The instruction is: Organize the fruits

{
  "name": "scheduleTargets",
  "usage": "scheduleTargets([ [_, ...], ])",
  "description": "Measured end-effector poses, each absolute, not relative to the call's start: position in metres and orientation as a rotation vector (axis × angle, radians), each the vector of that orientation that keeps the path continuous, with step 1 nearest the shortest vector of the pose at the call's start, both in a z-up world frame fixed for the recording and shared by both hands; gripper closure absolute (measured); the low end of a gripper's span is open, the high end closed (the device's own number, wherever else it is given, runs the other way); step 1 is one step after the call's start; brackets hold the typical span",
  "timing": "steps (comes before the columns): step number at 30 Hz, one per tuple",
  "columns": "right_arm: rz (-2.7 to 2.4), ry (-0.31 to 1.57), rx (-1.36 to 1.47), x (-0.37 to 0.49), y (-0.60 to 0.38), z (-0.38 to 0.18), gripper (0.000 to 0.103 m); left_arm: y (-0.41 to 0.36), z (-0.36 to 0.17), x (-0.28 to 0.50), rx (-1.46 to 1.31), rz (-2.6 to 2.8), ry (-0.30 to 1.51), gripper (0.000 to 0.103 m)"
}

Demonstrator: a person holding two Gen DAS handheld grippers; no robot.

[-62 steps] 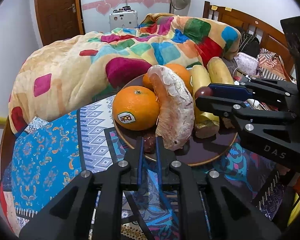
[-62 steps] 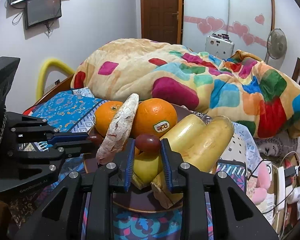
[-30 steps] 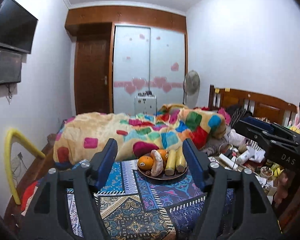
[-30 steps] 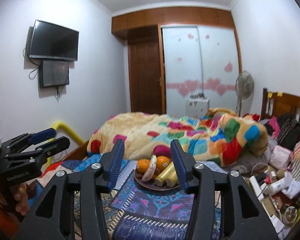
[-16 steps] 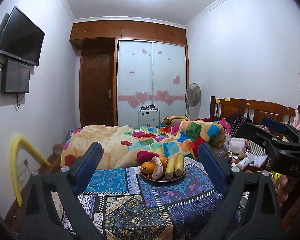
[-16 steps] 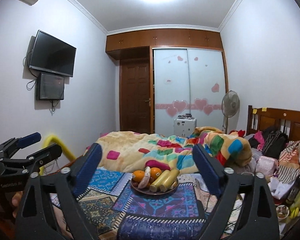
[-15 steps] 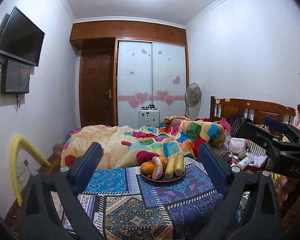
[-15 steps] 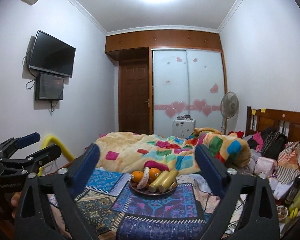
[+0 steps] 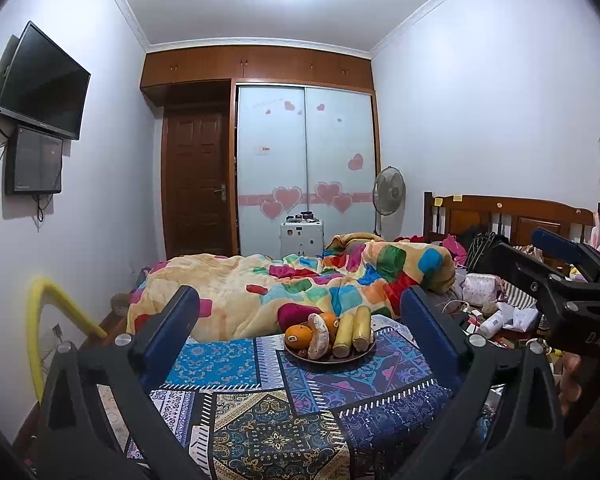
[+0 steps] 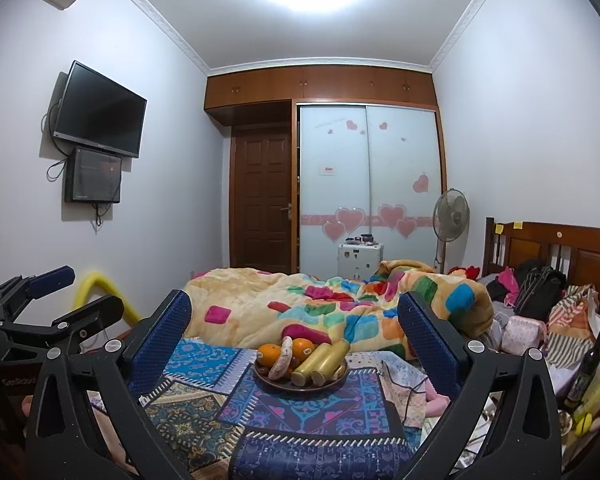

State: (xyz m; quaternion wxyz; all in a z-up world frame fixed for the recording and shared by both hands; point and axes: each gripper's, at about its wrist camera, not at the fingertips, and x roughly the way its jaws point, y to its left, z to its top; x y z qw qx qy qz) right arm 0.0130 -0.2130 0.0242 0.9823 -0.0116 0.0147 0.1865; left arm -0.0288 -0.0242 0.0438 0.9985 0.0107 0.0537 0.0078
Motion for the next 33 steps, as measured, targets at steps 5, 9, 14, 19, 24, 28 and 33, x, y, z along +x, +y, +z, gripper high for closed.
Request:
scheduleTargets([
  [5, 0.374, 0.031, -0.023, 0.0109, -0.2134, 0.0225, 0.0, -0.0248, 0.0432, -0.0282, 0.021, 0.016, 0.108, 0.001],
  [9, 0.373, 0.031, -0.022, 0.0108, -0.2135, 0.023, 0.0, -0.0258, 0.0426, -0.0261, 0.022, 0.014, 0.11, 0.0],
  [14, 0.373, 0.031, -0.022, 0.0106, -0.2145, 0.0215, 0.0, -0.0265, 0.0411, -0.0266, 0.029, 0.016, 0.103, 0.0],
  [19, 0.374, 0.032, -0.021, 0.0107, -0.2147, 0.0217, 0.0, -0.0271, 0.04, -0.0265, 0.035, 0.013, 0.103, 0.0],
  [24, 0.37, 0.032, -0.022, 0.0104, -0.2156, 0.0212, 0.0, -0.027, 0.041, -0.0282, 0.03, 0.01, 0.103, 0.0],
  [28, 0.371, 0.038, -0.016, 0.0112, -0.219, 0.0202, 0.0, -0.0269, 0.0411, -0.0283, 0.03, 0.009, 0.104, 0.0],
  [33, 0.37, 0.038, -0.013, 0.0108, -0.2211, 0.0203, 0.0, -0.0275, 0.0418, -0.0282, 0.03, 0.009, 0.104, 0.0],
])
